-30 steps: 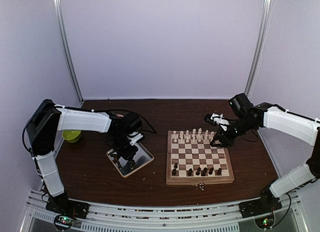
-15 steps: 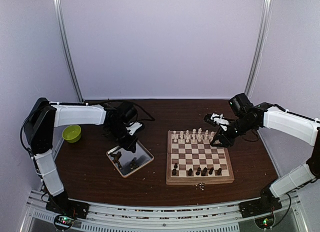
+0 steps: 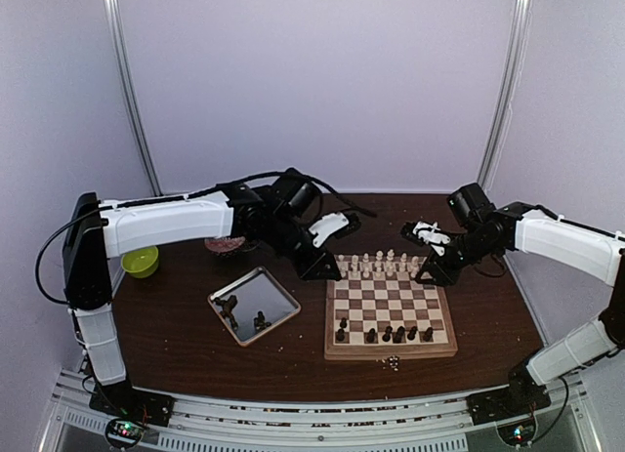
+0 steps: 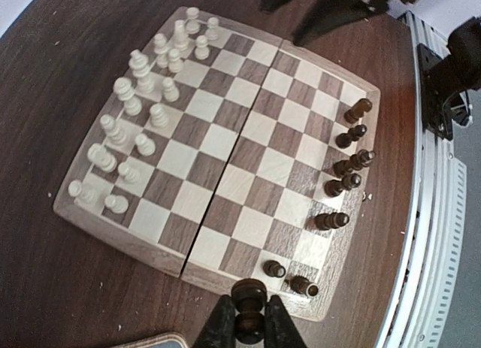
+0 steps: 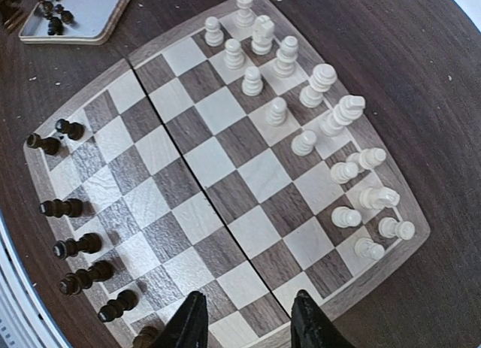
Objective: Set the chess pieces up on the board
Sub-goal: Place the pawn at g7.
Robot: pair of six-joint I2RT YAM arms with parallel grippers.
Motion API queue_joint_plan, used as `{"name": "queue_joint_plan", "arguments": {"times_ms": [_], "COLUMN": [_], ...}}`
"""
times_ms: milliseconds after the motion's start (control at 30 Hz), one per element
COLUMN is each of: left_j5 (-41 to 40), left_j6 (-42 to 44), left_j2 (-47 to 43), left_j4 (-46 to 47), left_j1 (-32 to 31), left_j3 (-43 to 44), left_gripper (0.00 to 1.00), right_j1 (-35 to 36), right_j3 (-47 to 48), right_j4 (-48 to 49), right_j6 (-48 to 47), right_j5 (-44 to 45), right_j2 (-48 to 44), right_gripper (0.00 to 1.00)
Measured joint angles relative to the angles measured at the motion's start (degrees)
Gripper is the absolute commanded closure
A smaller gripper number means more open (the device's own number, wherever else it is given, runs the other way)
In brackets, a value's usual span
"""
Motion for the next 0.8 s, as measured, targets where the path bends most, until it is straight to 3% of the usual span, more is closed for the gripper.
{"name": "queue_joint_plan", "arguments": {"times_ms": [433, 800], "left_j5": [-5.9, -11.1], "left_j6": [16.8, 21.9], "left_j2": [11.5, 20.9], "left_j4": [-12.5, -18.9], "left_j1": [-8.2, -12.4], "left_j3": [16.3, 23.4], "left_gripper": [0.82, 0.82], "right_j1": [-3.3, -3.5], "right_j3": [-1.2, -1.2], "right_j4": [5.0, 5.2], "right_j6": [4.2, 4.5], "right_j5": [9.5, 9.7], "right_j2": [-1.4, -1.4], "right_gripper": [0.60, 0.60]}}
